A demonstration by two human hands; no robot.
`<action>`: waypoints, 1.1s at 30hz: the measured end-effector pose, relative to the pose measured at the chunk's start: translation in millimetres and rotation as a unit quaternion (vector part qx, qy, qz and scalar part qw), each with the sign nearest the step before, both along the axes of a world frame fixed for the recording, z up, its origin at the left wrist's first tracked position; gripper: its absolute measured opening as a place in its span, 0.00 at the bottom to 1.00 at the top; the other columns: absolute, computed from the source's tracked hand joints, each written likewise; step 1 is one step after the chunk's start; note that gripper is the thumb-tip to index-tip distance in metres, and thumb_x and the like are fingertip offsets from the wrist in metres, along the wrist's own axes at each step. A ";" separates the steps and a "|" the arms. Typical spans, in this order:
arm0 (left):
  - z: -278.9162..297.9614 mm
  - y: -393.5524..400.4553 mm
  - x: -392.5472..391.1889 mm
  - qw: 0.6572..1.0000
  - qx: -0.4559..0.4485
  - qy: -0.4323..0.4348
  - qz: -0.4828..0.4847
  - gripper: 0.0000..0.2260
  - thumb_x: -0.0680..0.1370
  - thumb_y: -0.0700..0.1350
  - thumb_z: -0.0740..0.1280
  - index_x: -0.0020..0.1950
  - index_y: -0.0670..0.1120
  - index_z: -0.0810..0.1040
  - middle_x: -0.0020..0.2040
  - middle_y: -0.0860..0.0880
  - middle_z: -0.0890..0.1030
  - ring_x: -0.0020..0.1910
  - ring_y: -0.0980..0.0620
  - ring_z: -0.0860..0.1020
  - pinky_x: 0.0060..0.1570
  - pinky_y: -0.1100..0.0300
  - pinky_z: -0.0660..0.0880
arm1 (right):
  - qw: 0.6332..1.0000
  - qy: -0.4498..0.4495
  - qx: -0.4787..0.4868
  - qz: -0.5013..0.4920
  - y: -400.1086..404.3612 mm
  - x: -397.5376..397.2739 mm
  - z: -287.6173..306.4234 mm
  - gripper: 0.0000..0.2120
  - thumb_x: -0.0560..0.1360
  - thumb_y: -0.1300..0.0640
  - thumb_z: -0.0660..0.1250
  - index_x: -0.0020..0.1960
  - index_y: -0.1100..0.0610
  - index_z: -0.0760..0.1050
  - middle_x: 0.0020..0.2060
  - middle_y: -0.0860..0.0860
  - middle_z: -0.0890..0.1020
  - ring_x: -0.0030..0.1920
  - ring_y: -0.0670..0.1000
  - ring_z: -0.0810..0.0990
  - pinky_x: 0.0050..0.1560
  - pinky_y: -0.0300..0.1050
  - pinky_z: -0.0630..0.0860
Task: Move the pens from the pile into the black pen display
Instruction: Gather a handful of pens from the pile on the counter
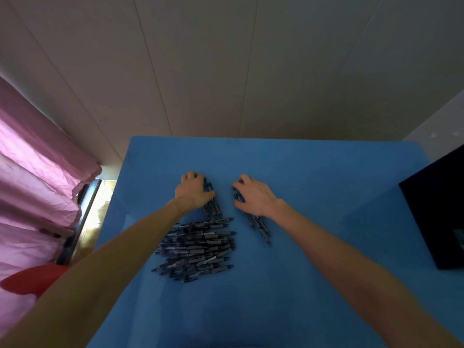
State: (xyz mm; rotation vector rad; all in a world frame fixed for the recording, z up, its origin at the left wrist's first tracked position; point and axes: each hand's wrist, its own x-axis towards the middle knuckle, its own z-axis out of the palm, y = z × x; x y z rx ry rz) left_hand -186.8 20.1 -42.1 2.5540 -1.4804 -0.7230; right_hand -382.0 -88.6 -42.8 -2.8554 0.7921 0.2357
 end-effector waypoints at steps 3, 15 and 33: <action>1.2 2.9 -2.7 1.000 -0.008 0.025 -0.016 0.30 0.79 0.60 0.67 0.76 0.47 0.67 0.76 0.44 0.63 0.73 0.40 0.62 0.66 0.43 0.72 | 0.999 -0.023 0.034 -0.023 5.1 -13.6 -3.9 0.22 0.80 0.43 0.63 0.69 0.54 0.72 0.63 0.53 0.70 0.59 0.54 0.75 0.47 0.47 0.76; 19.1 6.3 -10.3 0.993 0.073 -0.080 0.054 0.47 0.72 0.74 0.64 0.76 0.40 0.60 0.51 0.45 0.79 0.44 0.46 0.79 0.36 0.54 0.73 | 0.978 0.050 0.008 -0.203 35.9 -35.8 -0.7 0.31 0.76 0.31 0.63 0.61 0.58 0.69 0.52 0.53 0.77 0.43 0.52 0.76 0.37 0.46 0.72; 11.1 -21.5 -55.1 0.999 0.032 0.023 -0.023 0.14 0.84 0.49 0.61 0.62 0.39 0.69 0.40 0.47 0.71 0.40 0.45 0.73 0.37 0.52 0.69 | 0.983 0.043 0.067 -0.167 30.9 -43.5 5.7 0.13 0.83 0.50 0.57 0.53 0.61 0.71 0.48 0.57 0.80 0.39 0.54 0.74 0.39 0.48 0.70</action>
